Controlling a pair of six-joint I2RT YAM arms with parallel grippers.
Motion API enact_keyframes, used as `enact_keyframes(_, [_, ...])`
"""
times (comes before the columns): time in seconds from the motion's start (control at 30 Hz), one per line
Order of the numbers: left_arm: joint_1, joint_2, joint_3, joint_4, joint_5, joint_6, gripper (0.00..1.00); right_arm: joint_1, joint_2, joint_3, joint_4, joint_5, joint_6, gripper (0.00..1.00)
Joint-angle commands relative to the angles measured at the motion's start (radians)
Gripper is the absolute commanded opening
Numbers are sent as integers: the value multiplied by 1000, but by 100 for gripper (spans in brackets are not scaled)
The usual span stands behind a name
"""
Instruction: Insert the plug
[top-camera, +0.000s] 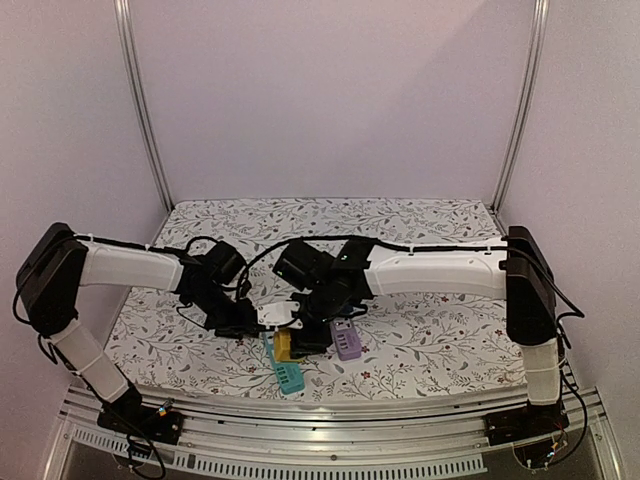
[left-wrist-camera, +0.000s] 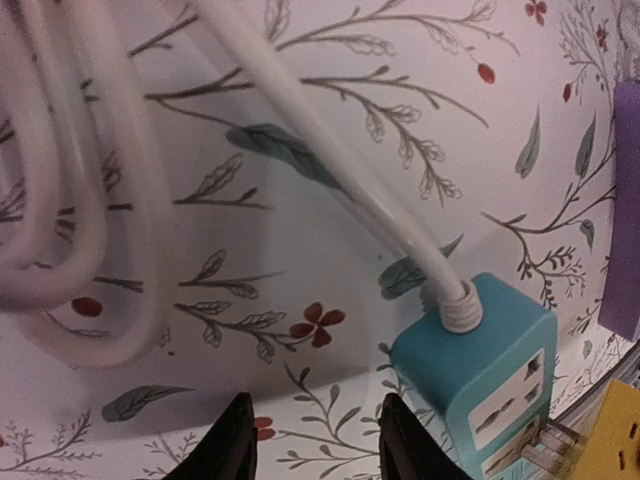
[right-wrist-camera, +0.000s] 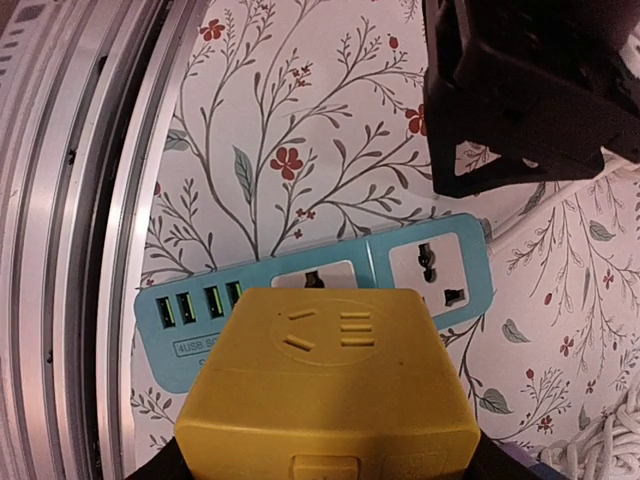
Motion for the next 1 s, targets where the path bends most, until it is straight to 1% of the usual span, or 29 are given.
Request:
enact_keyframes(0.0, [-71,83,70,61,32,-21,42,18,-44,-57,-71,-33,19,0])
enact_keyframes(0.3, [-194,184,167,106,68,-90,41,18,-106,-119,-78,-24,39,0])
enact_keyframes(0.4, [-216,207,196,108,68,-106,41,14,-129,-148,-74,-24,48,0])
enact_keyframes(0.5, [-212,199,195,107,50,-116,41,11,-131,-152,-65,-24,65,0])
enact_keyframes(0.77, [-148,114,172,111,30,-122,41,6,-105,-104,-83,9,171,0])
enact_keyframes(0.97, [-146,94,152,130,37,-122,41,4,-96,-76,-123,33,221,0])
